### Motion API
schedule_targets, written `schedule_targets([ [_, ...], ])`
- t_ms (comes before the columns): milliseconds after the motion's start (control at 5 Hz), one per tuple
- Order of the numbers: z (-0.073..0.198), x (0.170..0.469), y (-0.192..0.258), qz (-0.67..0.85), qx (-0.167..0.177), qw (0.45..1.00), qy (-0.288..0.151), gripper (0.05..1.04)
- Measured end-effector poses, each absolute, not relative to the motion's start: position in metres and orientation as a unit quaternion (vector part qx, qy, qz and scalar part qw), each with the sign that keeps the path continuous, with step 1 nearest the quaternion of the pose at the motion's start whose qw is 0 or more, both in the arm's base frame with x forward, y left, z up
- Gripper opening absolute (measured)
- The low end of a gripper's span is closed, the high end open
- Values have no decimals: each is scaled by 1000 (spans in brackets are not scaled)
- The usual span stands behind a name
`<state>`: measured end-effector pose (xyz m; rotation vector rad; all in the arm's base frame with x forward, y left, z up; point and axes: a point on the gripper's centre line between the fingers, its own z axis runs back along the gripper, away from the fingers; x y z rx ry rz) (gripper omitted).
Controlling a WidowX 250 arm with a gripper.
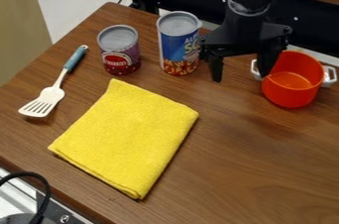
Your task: Put the can in the right side of the yellow towel
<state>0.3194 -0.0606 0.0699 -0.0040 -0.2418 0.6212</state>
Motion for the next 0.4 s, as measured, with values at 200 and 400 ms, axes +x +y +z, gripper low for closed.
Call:
schedule_targets([
  [200,61,316,-58,307,7,945,-107,999],
  [400,63,325,-41,321,29,936,-139,999],
])
